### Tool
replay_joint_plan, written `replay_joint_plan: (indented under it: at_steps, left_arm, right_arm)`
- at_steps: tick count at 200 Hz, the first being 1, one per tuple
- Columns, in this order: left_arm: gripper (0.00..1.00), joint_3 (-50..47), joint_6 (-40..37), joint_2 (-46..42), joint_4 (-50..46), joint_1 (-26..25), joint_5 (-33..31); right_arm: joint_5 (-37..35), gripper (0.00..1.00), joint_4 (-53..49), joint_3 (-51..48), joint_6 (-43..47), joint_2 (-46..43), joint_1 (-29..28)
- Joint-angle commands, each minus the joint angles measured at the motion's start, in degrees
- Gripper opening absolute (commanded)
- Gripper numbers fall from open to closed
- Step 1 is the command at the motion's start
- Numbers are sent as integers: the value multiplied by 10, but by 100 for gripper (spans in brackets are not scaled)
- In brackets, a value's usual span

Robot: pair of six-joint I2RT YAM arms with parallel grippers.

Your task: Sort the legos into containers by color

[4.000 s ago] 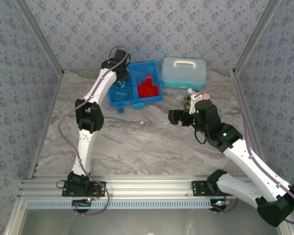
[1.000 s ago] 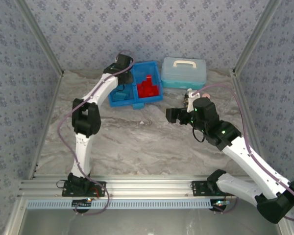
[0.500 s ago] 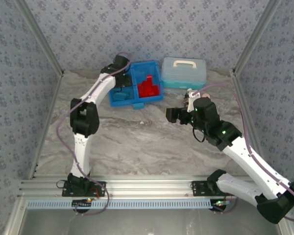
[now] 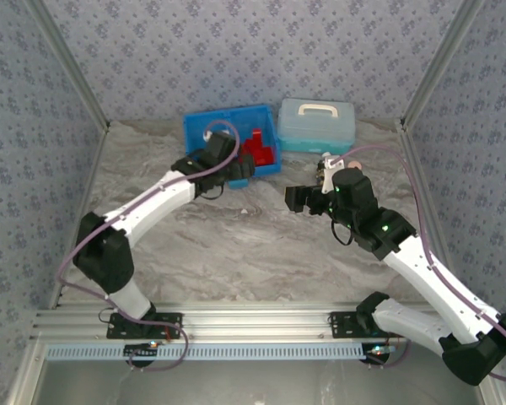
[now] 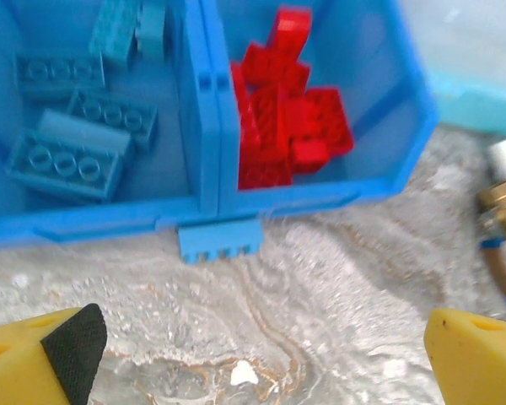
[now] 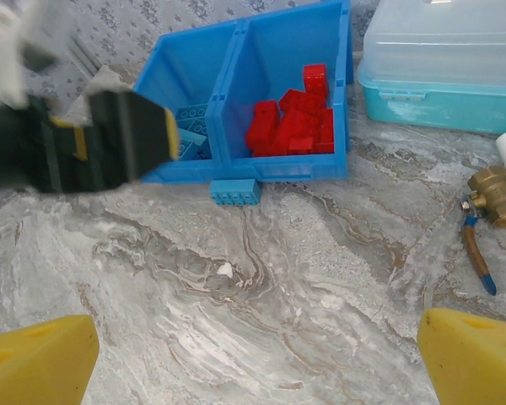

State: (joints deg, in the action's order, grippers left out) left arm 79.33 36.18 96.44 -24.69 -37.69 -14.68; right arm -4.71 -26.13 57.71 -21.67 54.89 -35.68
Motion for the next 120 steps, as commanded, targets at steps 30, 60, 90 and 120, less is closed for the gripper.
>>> replay_joint_plan:
  at_steps: [30, 60, 90, 120]
  left_arm:
    - [99, 65, 71, 149, -1, -31, -97]
    - [99, 108, 85, 215, -25, -32, -140]
    - [100, 128, 88, 254, -25, -32, -174]
    - [100, 148, 80, 285, -24, -29, -175]
  right_arm:
    - [-8, 100, -5, 8, -16, -12, -9]
    - [-13, 100, -12, 5, -14, -18, -9]
    - [-16, 100, -12, 3, -10, -23, -9]
    - [-18, 100, -13, 3, -5, -24, -9]
